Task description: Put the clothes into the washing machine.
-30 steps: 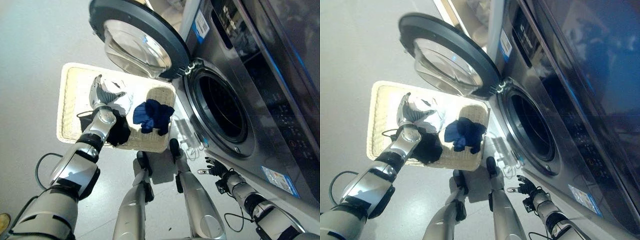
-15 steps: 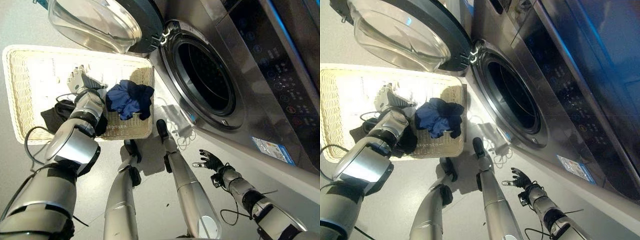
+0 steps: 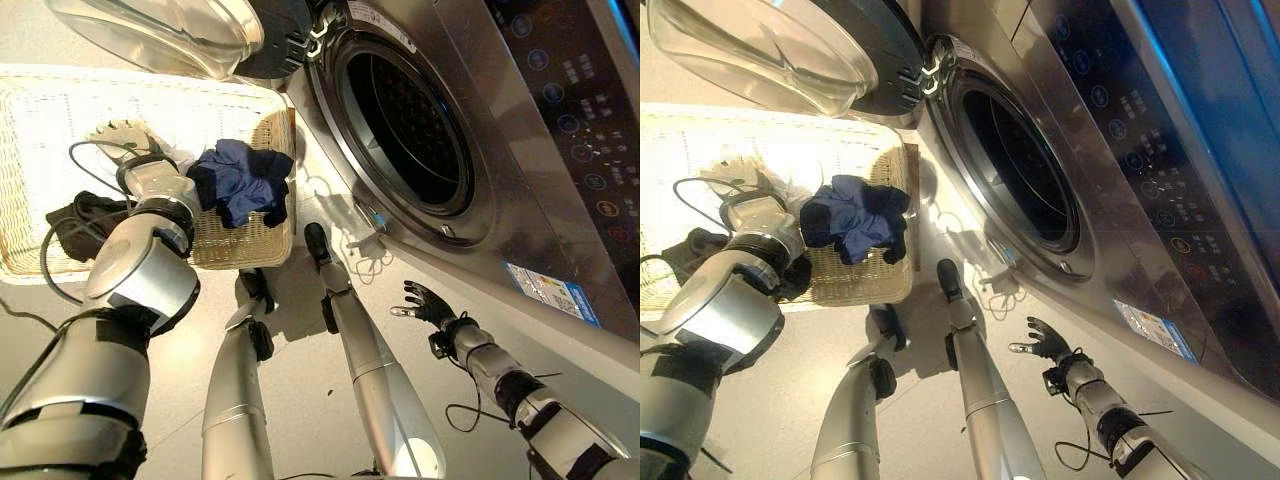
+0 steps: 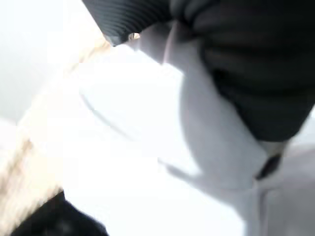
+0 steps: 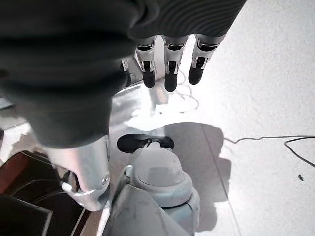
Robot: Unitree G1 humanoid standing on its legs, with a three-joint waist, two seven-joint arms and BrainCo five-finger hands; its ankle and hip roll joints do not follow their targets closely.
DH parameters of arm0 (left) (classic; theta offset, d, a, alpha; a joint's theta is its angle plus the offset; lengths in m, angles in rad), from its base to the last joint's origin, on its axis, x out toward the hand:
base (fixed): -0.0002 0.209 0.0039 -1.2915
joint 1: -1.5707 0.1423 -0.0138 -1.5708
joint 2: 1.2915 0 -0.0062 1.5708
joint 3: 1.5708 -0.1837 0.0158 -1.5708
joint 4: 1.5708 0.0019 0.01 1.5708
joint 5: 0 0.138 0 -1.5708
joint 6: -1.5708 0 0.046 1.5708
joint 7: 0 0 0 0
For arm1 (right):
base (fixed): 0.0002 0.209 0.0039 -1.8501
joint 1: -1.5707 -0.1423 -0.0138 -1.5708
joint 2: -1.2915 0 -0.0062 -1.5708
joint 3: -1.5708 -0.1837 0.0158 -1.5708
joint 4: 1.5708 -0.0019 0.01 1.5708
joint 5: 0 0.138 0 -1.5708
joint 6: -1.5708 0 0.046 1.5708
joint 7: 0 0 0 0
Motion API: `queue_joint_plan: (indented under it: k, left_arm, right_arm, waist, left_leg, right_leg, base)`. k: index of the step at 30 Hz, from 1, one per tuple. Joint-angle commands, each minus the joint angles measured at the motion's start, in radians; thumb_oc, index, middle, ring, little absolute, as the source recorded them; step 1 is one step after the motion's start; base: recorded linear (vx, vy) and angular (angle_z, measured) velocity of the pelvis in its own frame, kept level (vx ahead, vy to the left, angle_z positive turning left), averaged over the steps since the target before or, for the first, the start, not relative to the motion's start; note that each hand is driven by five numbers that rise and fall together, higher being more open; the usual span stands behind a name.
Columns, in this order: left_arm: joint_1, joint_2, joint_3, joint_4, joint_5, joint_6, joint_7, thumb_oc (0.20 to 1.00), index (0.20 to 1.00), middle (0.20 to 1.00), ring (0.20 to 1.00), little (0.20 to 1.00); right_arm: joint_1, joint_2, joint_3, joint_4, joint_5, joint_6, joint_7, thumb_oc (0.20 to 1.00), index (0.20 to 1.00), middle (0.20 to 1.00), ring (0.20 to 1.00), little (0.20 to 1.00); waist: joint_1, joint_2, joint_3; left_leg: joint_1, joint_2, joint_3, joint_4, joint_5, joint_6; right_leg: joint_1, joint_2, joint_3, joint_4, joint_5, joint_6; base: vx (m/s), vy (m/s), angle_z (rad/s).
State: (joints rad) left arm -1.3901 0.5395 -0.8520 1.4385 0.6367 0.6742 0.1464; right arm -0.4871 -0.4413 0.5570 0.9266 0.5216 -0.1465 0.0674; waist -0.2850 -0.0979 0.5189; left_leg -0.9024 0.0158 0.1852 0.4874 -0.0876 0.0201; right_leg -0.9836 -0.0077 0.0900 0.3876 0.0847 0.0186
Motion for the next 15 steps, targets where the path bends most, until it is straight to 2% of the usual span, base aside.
queue_joint_plan:
  k: [1, 2, 3, 4, 6, 8, 9, 10, 13, 15]
  left_arm:
    - [0.139, 0.012, 0.054, 0.077, 0.008, 0.039, -0.032, 0.200, 0.200, 0.200, 0.200, 0.200]
    - [0.160, 0.008, 0.055, 0.069, -0.060, 0.002, 0.052, 0.200, 0.200, 0.200, 0.200, 0.200]
    - [0.146, 0.011, 0.057, 0.066, -0.076, -0.006, 0.073, 0.200, 0.200, 0.200, 0.200, 0.200]
    - [0.142, 0.011, 0.056, 0.059, -0.135, -0.050, 0.140, 0.200, 0.200, 0.200, 0.200, 0.200]
    - [0.137, 0.016, 0.066, 0.052, -0.193, -0.093, 0.187, 0.200, 0.200, 0.200, 0.200, 0.200]
    - [0.133, 0.034, 0.078, 0.041, -0.342, -0.214, 0.292, 0.200, 0.200, 0.200, 0.200, 0.200]
    - [0.131, 0.038, 0.084, 0.039, -0.373, -0.240, 0.310, 0.200, 0.200, 0.200, 0.200, 0.200]
    - [0.116, 0.060, 0.114, 0.009, -0.483, -0.344, 0.371, 0.200, 0.200, 0.200, 0.200, 0.200]
    - [0.103, 0.099, 0.170, -0.098, -0.611, -0.451, 0.456, 0.200, 0.200, 0.200, 0.200, 0.200]
    - [0.116, 0.141, 0.259, -0.236, -0.749, -0.566, 0.519, 0.200, 0.200, 0.200, 0.200, 0.200]
  right_arm:
    - [0.016, -0.005, 0.017, -0.001, 0.035, -0.046, 0.023, 1.000, 1.000, 1.000, 1.000, 1.000]
    - [0.028, 0.000, 0.025, -0.005, 0.043, -0.057, 0.023, 1.000, 1.000, 1.000, 1.000, 1.000]
    - [0.013, -0.002, 0.020, -0.006, 0.043, -0.058, 0.023, 1.000, 1.000, 1.000, 1.000, 1.000]
    - [0.011, 0.003, 0.020, -0.010, 0.045, -0.064, 0.022, 1.000, 1.000, 1.000, 1.000, 1.000]
    - [0.008, 0.004, 0.020, -0.018, 0.052, -0.065, 0.020, 1.000, 1.000, 1.000, 1.000, 1.000]
    - [0.008, 0.002, 0.019, -0.030, 0.051, -0.070, 0.009, 1.000, 1.000, 1.000, 1.000, 1.000]
    - [0.009, 0.002, 0.019, -0.033, 0.053, -0.070, 0.007, 1.000, 1.000, 1.000, 1.000, 1.000]
    - [0.014, 0.002, 0.014, -0.045, 0.057, -0.075, -0.007, 1.000, 1.000, 1.000, 1.000, 1.000]
    - [0.038, 0.002, 0.001, -0.098, 0.058, -0.084, -0.045, 1.000, 1.000, 1.000, 1.000, 1.000]
    - [0.082, 0.002, -0.023, -0.170, 0.072, -0.115, -0.081, 1.000, 1.000, 1.000, 1.000, 1.000]
  waist:
    - [-0.006, -0.050, 0.001]
    - [0.010, -0.041, 0.001]
    - [0.001, -0.048, 0.001]
    - [0.005, -0.046, 0.001]
    - [0.010, -0.043, 0.001]
    - [0.018, -0.036, 0.001]
    - [0.020, -0.036, 0.001]
    - [0.029, -0.030, 0.001]
    - [0.042, -0.023, 0.001]
    - [0.062, -0.014, 0.001]
  left_leg:
    - [-0.004, -0.051, -0.041, 0.086, -0.064, -0.040]
    - [0.031, -0.042, -0.054, 0.083, -0.092, -0.047]
    - [0.007, -0.053, -0.043, 0.070, -0.054, -0.043]
    - [0.020, -0.054, -0.045, 0.051, -0.044, -0.045]
    - [0.031, -0.061, -0.047, 0.032, -0.033, -0.046]
    - [0.046, -0.067, -0.050, 0.014, -0.021, -0.048]
    - [0.049, -0.068, -0.050, 0.011, -0.020, -0.048]
    - [0.066, -0.075, -0.056, -0.001, -0.015, -0.047]
    - [0.087, -0.077, -0.062, -0.014, -0.012, -0.047]
    - [0.114, -0.078, -0.072, -0.031, -0.007, -0.047]
  right_leg:
    - [0.040, -0.015, -0.050, -0.116, 0.055, 0.049]
    - [0.074, -0.002, -0.058, -0.114, 0.027, 0.052]
    - [0.050, -0.013, -0.053, -0.123, 0.056, 0.049]
    - [0.059, -0.010, -0.054, -0.127, 0.055, 0.049]
    - [0.069, -0.009, -0.055, -0.134, 0.056, 0.050]
    - [0.081, -0.008, -0.059, -0.142, 0.058, 0.050]
    - [0.084, -0.009, -0.060, -0.144, 0.059, 0.050]
    - [0.099, -0.007, -0.062, -0.150, 0.059, 0.051]
    - [0.120, -0.007, -0.069, -0.154, 0.056, 0.052]
    - [0.150, -0.005, -0.078, -0.153, 0.046, 0.052]
  base:
    - [0.00, 0.000, 0.00]
    - [-0.03, -0.006, 0.03]
    - [-0.04, -0.004, 0.03]
    - [-0.08, -0.017, 0.02]
    - [-0.02, 0.010, 0.09]
    - [-0.02, 0.014, 0.12]
    - [-0.02, 0.005, 0.11]
    - [-0.01, 0.003, 0.09]
    - [-0.03, -0.008, 0.06]
    - [-0.05, -0.049, 0.15]
